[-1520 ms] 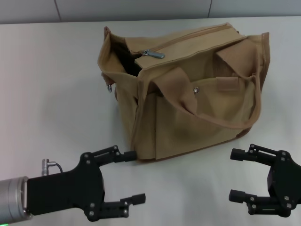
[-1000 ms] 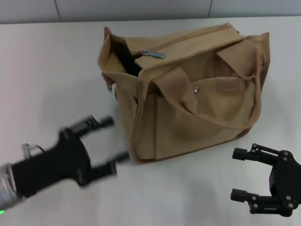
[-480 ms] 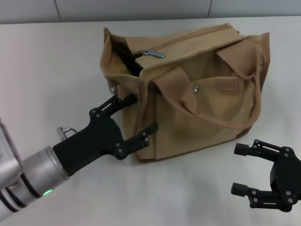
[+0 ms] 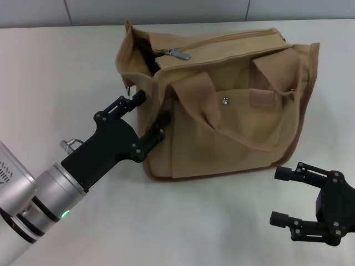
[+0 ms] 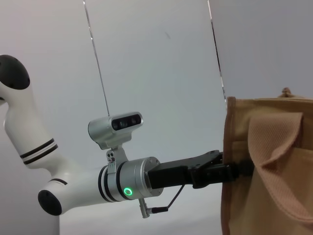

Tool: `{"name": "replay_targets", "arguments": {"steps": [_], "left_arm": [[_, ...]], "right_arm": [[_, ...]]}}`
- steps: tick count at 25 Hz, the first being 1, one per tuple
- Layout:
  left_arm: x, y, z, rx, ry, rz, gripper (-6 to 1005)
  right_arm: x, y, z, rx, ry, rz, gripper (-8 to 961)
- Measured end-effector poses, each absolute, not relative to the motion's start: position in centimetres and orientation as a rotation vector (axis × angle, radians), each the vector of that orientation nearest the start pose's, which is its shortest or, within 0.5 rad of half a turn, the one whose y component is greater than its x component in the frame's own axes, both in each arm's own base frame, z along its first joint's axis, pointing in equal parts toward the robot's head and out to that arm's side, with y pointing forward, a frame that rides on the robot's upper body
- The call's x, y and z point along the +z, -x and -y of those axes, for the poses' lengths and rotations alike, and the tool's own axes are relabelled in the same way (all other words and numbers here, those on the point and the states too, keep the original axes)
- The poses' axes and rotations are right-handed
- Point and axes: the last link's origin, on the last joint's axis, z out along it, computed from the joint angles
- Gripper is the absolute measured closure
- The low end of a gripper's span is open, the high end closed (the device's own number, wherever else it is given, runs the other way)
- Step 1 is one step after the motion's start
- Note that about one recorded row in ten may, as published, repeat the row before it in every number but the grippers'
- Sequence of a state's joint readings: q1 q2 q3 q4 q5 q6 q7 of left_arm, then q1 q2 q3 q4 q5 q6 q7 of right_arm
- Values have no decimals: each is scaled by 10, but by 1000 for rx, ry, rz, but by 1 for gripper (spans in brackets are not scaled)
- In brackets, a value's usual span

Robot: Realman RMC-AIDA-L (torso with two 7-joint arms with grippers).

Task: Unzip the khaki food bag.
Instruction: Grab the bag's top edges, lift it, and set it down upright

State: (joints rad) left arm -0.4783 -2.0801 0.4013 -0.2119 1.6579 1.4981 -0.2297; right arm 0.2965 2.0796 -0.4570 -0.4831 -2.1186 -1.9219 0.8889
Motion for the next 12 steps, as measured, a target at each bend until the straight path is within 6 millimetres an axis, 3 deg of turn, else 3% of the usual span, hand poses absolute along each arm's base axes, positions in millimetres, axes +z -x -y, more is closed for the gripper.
{"name": "replay_targets", "arguments": {"steps": [2, 7, 12], "left_arm": [[-84, 266, -260, -1009, 2178, 314, 354], [-85, 264, -259, -984, 2179, 250, 564], [-85, 264, -259, -991, 2171, 247, 663]], "right_arm": [[-4, -309, -209, 1024, 2707, -397, 119], [-1, -310, -212, 1031, 2671, -397, 118], [0, -311, -211, 1037, 2645, -394, 121]]}}
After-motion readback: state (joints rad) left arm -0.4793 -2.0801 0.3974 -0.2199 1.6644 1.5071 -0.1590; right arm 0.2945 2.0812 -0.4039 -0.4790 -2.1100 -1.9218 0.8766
